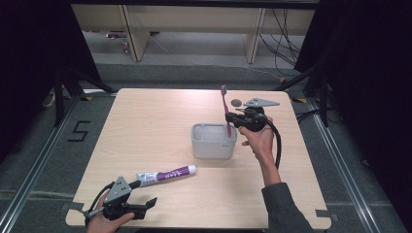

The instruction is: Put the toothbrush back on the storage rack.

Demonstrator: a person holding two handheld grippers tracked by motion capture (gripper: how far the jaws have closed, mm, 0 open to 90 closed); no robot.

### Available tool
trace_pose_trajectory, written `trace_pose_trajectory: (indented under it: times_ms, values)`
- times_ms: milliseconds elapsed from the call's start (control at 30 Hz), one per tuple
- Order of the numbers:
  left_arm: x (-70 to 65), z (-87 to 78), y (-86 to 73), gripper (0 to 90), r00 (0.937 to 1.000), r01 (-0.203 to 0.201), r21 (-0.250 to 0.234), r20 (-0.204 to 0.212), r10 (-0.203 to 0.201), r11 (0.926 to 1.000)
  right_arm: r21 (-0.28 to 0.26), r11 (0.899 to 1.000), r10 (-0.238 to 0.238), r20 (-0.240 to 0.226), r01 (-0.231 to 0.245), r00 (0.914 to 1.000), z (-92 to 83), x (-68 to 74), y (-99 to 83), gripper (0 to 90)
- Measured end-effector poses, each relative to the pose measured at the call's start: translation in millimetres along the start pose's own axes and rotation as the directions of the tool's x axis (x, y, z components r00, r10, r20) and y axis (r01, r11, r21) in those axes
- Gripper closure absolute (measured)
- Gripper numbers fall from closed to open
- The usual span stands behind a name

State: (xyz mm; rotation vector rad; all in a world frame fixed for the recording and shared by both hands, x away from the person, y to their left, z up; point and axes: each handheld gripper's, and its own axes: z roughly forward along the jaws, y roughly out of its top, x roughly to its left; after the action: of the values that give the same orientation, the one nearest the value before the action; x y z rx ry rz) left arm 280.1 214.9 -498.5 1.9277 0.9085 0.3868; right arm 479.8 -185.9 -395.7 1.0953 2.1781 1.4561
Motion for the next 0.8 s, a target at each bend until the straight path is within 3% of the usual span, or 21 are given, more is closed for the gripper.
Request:
trace_pose_trajectory:
  times_ms: [33,67,200,367,467,567,600,700,733,800]
  values:
    - [0.0,-0.3,0.1,15.1,1.0000,-0.004,0.004,0.000,0.004,1.0000,0.016,0.999,0.036,0.007,-0.036,0.9993,0.1,2.0,-1.7,83.8]
    - [-0.3,0.0,-0.1,15.1,1.0000,-0.002,0.003,0.001,0.002,1.0000,0.024,1.000,0.007,0.016,-0.007,0.9999,1.2,-1.0,-3.7,83.7]
    - [-0.6,0.5,-0.2,15.1,1.0000,0.001,0.008,-0.002,-0.001,1.0000,0.021,0.999,0.027,0.015,-0.027,0.9995,3.8,-1.4,-8.0,83.7]
    - [-0.5,0.1,0.1,15.1,1.0000,-0.002,0.003,0.001,0.002,1.0000,0.021,1.000,0.001,0.008,-0.001,1.0000,6.9,-4.4,-11.2,83.6]
    - [-0.5,-0.3,0.0,15.1,1.0000,-0.005,0.006,0.000,0.005,1.0000,0.025,0.999,0.037,0.017,-0.037,0.9992,6.8,-2.2,-14.0,83.6]
    - [-0.7,0.4,-0.1,15.1,1.0000,-0.004,0.006,0.001,0.004,1.0000,0.022,1.000,0.011,0.014,-0.011,0.9998,7.9,-5.0,-15.8,83.6]
    - [-0.7,0.6,-0.3,15.1,1.0000,-0.005,0.007,0.001,0.005,1.0000,0.034,0.999,0.035,0.013,-0.036,0.9993,7.7,-4.2,-16.6,83.6]
    - [-0.5,0.5,-0.1,15.1,0.9999,-0.011,0.012,0.004,0.011,0.9999,0.033,0.999,0.023,0.006,-0.023,0.9997,9.0,-6.5,-18.1,83.5]
    - [-0.6,0.6,-0.1,15.1,0.9999,-0.013,0.013,0.006,0.012,0.9998,0.032,0.999,-0.002,0.025,0.001,0.9997,9.4,-7.4,-19.1,83.5]
    - [-0.4,0.4,-0.1,15.1,0.9998,-0.017,0.016,0.003,0.017,0.9997,0.036,0.999,0.025,0.024,-0.026,0.9994,9.1,-6.1,-19.4,83.5]
